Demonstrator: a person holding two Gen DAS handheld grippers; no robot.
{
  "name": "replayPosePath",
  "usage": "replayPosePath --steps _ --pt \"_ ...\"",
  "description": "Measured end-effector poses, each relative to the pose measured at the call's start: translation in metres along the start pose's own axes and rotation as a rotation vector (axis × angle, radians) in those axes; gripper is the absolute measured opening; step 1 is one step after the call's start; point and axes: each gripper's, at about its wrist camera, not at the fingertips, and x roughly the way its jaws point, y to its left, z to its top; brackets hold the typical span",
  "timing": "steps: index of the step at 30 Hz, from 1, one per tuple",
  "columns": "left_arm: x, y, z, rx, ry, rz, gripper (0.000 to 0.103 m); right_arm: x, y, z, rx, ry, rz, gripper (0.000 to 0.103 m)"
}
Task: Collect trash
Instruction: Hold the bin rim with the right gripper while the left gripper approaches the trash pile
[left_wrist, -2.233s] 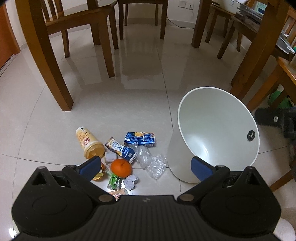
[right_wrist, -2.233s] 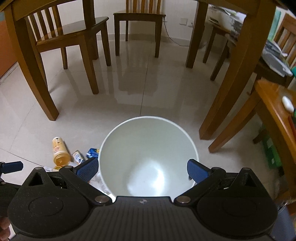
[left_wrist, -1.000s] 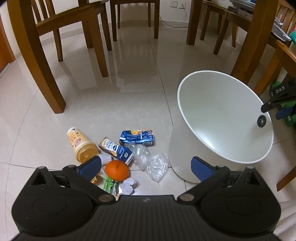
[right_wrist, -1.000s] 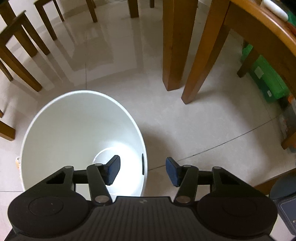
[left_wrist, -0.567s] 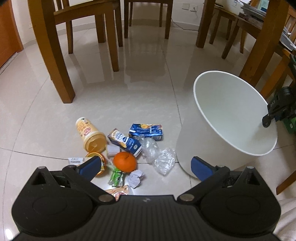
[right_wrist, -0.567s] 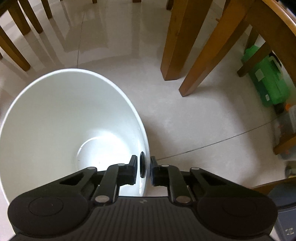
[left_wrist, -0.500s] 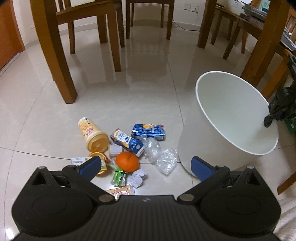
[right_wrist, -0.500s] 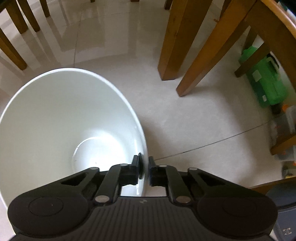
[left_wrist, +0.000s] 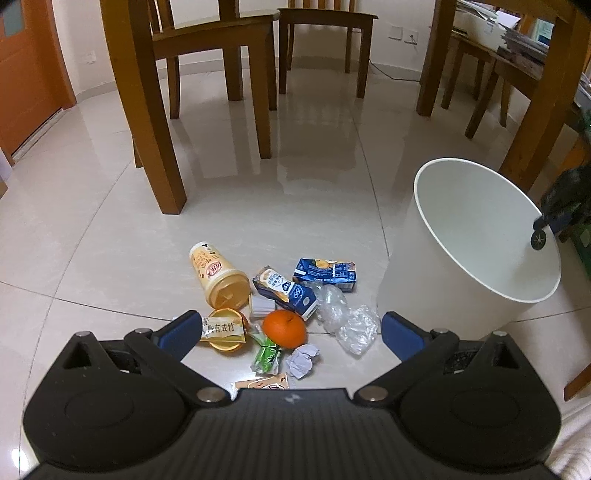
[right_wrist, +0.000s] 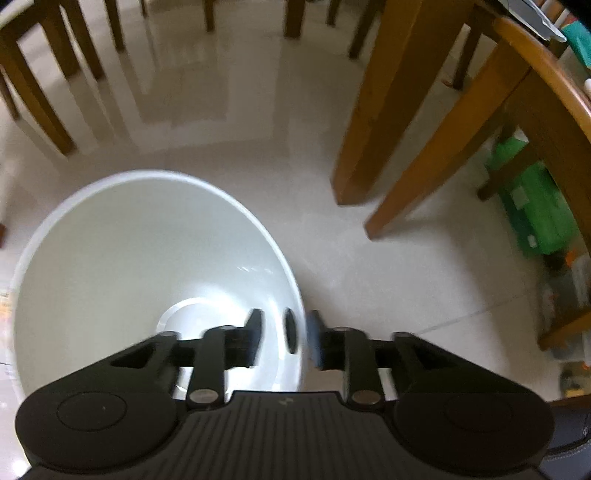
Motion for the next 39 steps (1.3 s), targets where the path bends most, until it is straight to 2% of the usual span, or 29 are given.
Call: replayPosePath --steps 2,4,7,9,11,12,14,18,25,31,34,37,39 --pt "-0.001 -0.002 -0.001 0.006 -0.007 0.001 0.102 -0.012 -0.005 -0.001 0.045 -0.037 0.036 0.055" --pt "-0.002 -0.005 -0.003 0.013 -0.010 -0.004 0.102 -0.019 -0.009 -0.001 0.078 -0.049 0.084 0.056" --pt "-0.007 -0.011 -0.006 0.015 -0.013 0.006 0.102 -0.036 -0.010 -0.002 0.076 -0.145 0.104 0.059" --pt "-0.011 -0.013 -0.008 0.036 -0.023 0.010 0.102 -0.048 -0.007 -0.004 0.047 -0.228 0.086 0.080" --pt "-0.017 -0.015 -0.008 0.049 -0.038 0.027 0.102 -0.056 -0.004 -0.005 0.004 -0.278 0.079 0.093" --pt "-0.019 -0.016 -0.007 0.051 -0.045 0.031 0.102 -0.057 -0.003 -0.003 -0.021 -0.272 0.075 0.095" --pt "-0.022 -0.015 -0.007 0.044 -0.053 0.034 0.102 -0.058 -0.004 -0.002 -0.025 -0.254 0.079 0.095" --pt "-0.022 -0.016 -0.009 0.039 -0.057 0.035 0.102 -0.053 -0.023 0.002 0.082 -0.167 0.196 0.100" --pt "0.001 -0.016 -0.020 0.043 -0.024 0.020 0.102 -0.031 -0.031 -0.004 0.130 -0.065 0.133 0.097" --pt "0.017 -0.013 -0.031 0.044 -0.004 0.020 0.102 -0.029 -0.026 -0.011 0.089 -0.164 0.051 0.099" --pt "0.026 -0.009 -0.036 0.036 0.009 0.020 0.102 -0.027 -0.023 -0.009 0.086 -0.165 0.044 0.099" --pt "0.031 -0.006 -0.040 0.028 0.013 0.022 0.102 -0.025 -0.019 -0.006 0.055 -0.192 -0.001 0.099" --pt "0.035 -0.004 -0.043 0.019 0.017 0.014 0.102 -0.019 -0.016 -0.006 0.035 -0.156 0.010 0.099"
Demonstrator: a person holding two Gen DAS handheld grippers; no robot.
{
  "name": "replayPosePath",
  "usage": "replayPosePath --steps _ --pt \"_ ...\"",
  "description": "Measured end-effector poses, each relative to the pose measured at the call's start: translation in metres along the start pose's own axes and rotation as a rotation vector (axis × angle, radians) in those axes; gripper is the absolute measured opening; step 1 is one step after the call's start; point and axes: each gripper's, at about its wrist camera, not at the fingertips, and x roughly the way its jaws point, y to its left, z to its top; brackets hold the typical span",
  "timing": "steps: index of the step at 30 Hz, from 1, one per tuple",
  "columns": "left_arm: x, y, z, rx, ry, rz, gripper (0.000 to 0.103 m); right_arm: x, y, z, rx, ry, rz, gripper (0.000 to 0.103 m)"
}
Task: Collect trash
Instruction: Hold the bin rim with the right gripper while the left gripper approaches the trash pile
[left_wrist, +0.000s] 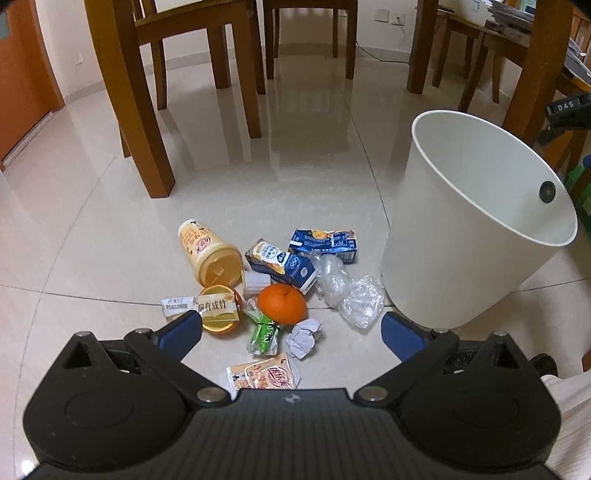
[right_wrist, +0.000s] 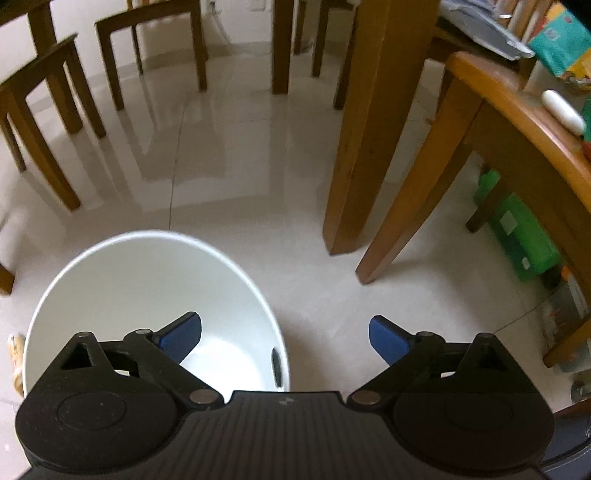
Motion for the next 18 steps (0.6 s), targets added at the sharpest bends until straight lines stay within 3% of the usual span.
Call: replayPosePath --steps 1,5,12,15,18 --pt "0.002 0.001 -0.001 -0.003 0.001 -0.005 0.102 0.004 0.002 0.001 -0.011 0.033 0.015 0.097" --pt "0.008 0.006 -0.005 -0.017 0.014 -0.008 0.102 0.016 0.009 0.001 -0.042 0.117 -0.013 0.073" --pt "0.013 0.012 -0.007 -0.031 0.013 -0.012 0.102 0.024 0.008 0.002 0.005 0.146 -0.015 0.035" --pt "0.016 0.014 -0.009 -0.039 0.021 -0.014 0.102 0.026 0.014 0.000 -0.022 0.156 -0.020 0.025" --pt "0.019 0.015 -0.012 -0.041 0.029 -0.017 0.102 0.033 0.016 -0.004 -0.049 0.176 -0.037 0.024"
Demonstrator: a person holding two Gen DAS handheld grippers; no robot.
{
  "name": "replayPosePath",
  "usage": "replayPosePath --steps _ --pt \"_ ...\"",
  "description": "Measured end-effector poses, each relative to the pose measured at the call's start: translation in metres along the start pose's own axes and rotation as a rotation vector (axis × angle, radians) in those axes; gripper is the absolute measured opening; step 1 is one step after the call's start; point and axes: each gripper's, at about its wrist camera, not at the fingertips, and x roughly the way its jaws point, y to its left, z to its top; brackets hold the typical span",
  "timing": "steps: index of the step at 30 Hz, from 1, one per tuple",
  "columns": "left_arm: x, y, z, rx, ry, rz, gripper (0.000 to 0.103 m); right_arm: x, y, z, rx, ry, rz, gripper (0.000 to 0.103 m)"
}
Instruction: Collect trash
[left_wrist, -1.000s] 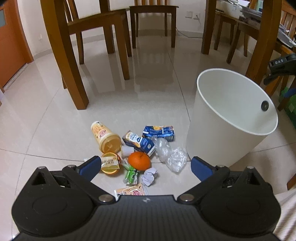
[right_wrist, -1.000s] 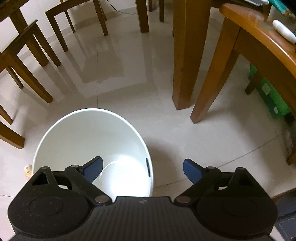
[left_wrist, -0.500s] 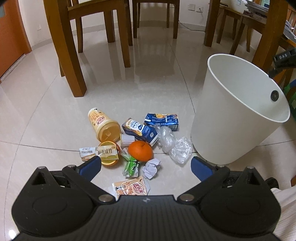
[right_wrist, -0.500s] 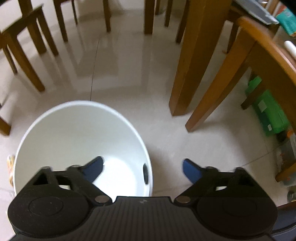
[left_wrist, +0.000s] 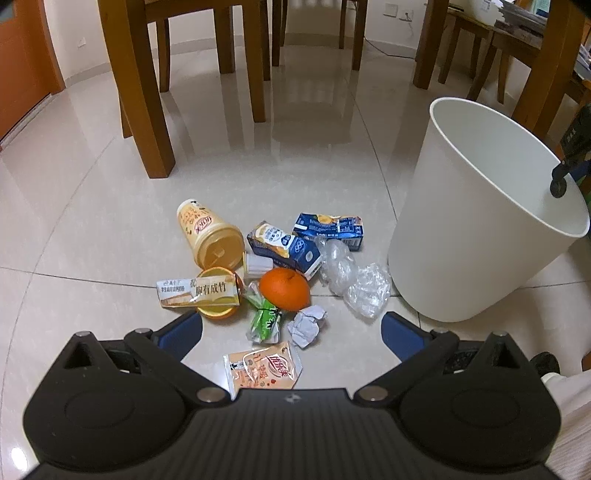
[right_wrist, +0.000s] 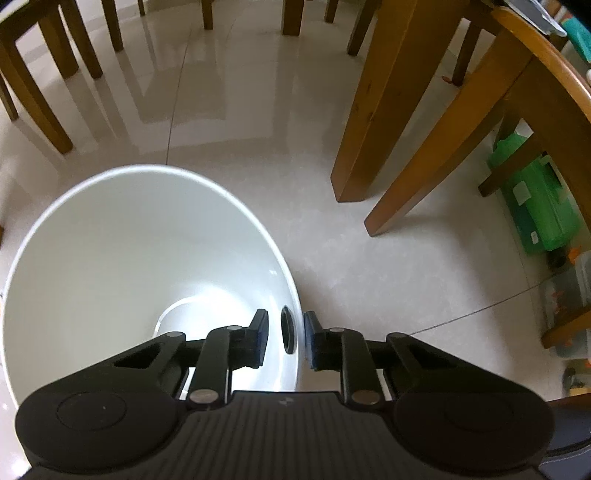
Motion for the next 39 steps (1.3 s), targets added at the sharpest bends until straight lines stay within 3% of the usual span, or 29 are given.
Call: replayPosePath --steps 7,12,20,24,29,34,39 --pt "0.004 0.001 -0.003 -0.002 0.004 0.003 0.102 0.010 0.000 0.001 0.000 0.029 -0.040 0.013" --pt "0.006 0.002 -0.005 0.001 0.005 0.003 0.102 0.012 0.000 0.003 0.008 0.042 -0.046 0.013" --pt "0.013 0.010 -0.017 0.000 0.025 0.000 0.102 0.017 0.020 0.008 -0.098 0.000 -0.160 0.015" --pt "0.022 0.020 -0.031 0.026 0.003 0.037 0.102 0.017 0.019 0.010 -0.080 0.005 -0.164 0.016" --pt "0.049 0.032 -0.051 0.065 0.054 -0.002 0.102 0.017 0.019 0.010 -0.101 0.002 -0.159 0.016" --pt "0.093 0.038 -0.072 -0.032 0.146 -0.049 0.102 0.016 0.018 0.010 -0.109 0.001 -0.150 0.016" --pt "0.131 0.035 -0.081 0.078 0.174 -0.050 0.102 0.017 0.015 0.010 -0.103 0.005 -0.135 0.016"
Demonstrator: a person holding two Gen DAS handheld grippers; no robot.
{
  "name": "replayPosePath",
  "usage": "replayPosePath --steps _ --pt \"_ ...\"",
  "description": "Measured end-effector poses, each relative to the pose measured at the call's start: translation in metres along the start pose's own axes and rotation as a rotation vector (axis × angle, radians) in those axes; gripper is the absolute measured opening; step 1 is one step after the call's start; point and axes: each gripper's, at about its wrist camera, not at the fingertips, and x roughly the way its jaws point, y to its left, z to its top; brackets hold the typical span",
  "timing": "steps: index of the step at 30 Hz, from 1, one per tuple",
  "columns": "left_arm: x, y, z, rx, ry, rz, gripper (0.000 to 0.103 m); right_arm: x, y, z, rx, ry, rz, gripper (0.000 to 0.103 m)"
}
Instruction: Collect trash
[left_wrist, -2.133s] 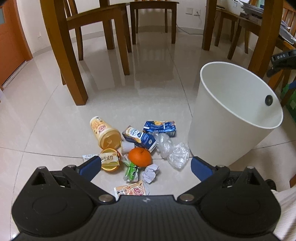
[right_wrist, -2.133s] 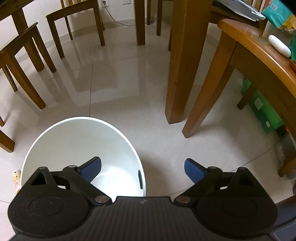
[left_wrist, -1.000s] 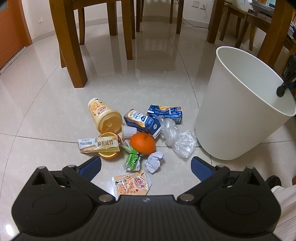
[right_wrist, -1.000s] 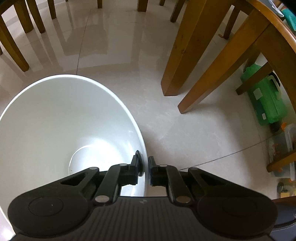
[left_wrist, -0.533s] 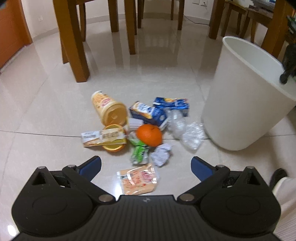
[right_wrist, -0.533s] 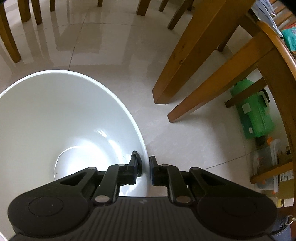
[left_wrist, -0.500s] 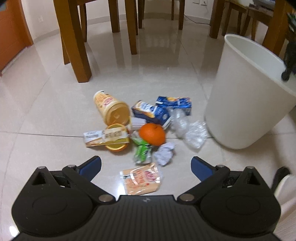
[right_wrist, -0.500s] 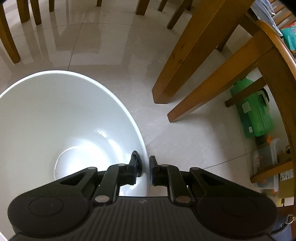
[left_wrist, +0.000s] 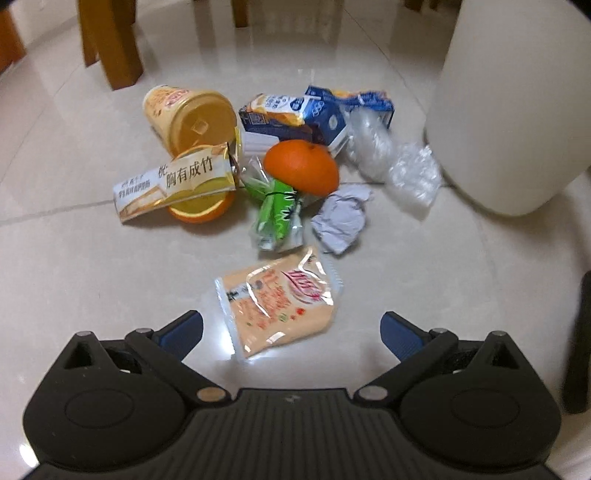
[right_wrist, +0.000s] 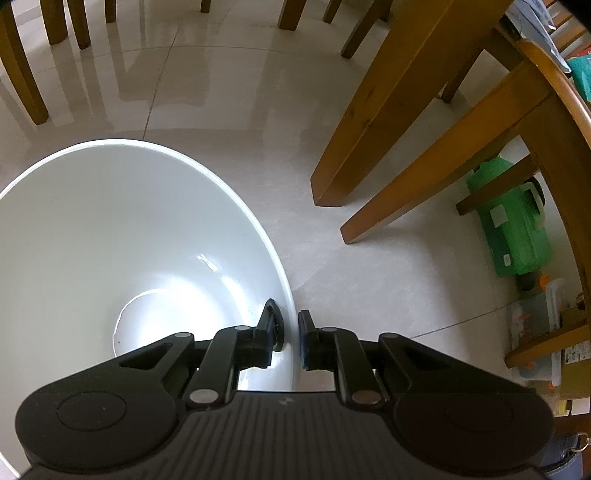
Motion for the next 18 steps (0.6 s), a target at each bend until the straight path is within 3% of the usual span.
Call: replayPosePath --steps 3,12,18 --pt "0.013 0.007 0.009 0.029 -0.043 -0.045 0.102 0.000 0.000 0.000 -0.013 -0.003 0.004 0.016" --pt "0.066 0.003 0.037 0.151 0.005 -0.135 0.102 0.000 -0.002 0.000 -0.013 -0.004 0.016 0.016" --pt "0.083 0.009 0.041 0.122 0.116 -0.223 0.102 0.000 -0.003 0.000 -0.011 -0.001 0.024 0.016"
